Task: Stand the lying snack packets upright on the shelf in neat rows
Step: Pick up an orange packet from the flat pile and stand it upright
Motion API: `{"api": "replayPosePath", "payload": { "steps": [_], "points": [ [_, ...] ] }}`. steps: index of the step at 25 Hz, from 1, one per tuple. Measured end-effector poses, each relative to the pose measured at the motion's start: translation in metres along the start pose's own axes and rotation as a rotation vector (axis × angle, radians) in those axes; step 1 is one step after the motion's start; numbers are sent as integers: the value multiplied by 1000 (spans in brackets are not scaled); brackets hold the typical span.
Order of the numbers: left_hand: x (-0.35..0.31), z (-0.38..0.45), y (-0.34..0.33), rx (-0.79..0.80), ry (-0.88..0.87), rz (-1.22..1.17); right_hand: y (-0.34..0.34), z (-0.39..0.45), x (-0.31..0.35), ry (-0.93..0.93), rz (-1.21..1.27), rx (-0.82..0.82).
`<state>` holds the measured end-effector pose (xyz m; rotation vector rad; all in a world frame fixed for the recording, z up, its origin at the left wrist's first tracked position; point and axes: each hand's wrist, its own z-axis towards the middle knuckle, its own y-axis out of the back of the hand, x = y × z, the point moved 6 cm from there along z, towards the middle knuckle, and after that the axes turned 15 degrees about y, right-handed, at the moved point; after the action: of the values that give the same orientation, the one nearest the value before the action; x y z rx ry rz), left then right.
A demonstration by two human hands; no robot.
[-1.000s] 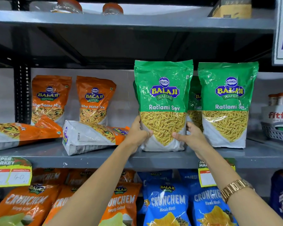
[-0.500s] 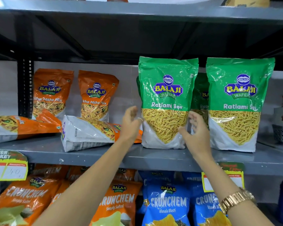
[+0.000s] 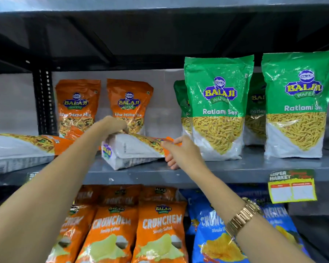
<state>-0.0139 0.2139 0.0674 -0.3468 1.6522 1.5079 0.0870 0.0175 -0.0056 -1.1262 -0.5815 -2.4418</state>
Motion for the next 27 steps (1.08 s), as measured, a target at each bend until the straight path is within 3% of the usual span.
{"api": "replayPosePath", "payload": {
  "steps": [4, 7, 10, 16, 24, 27],
  "points": [
    [29, 22, -4, 213, 102, -278, -39, 1, 7, -173, 178, -97],
    [44, 37, -6, 355, 180, -317, -65, -5, 9, -296, 503, -220],
    [54, 44, -10, 561, 220, -359, -81, -10, 12, -329, 674, -384],
    [61, 34, 0, 621, 142, -462, -81, -13, 14, -293, 691, -597],
    [84, 2, 23, 631, 6, -749, -77, -9, 39, -17, 690, -417],
    [93, -12, 27, 606, -62, -742, -73, -10, 46, 85, 704, -321]
  ]
}}
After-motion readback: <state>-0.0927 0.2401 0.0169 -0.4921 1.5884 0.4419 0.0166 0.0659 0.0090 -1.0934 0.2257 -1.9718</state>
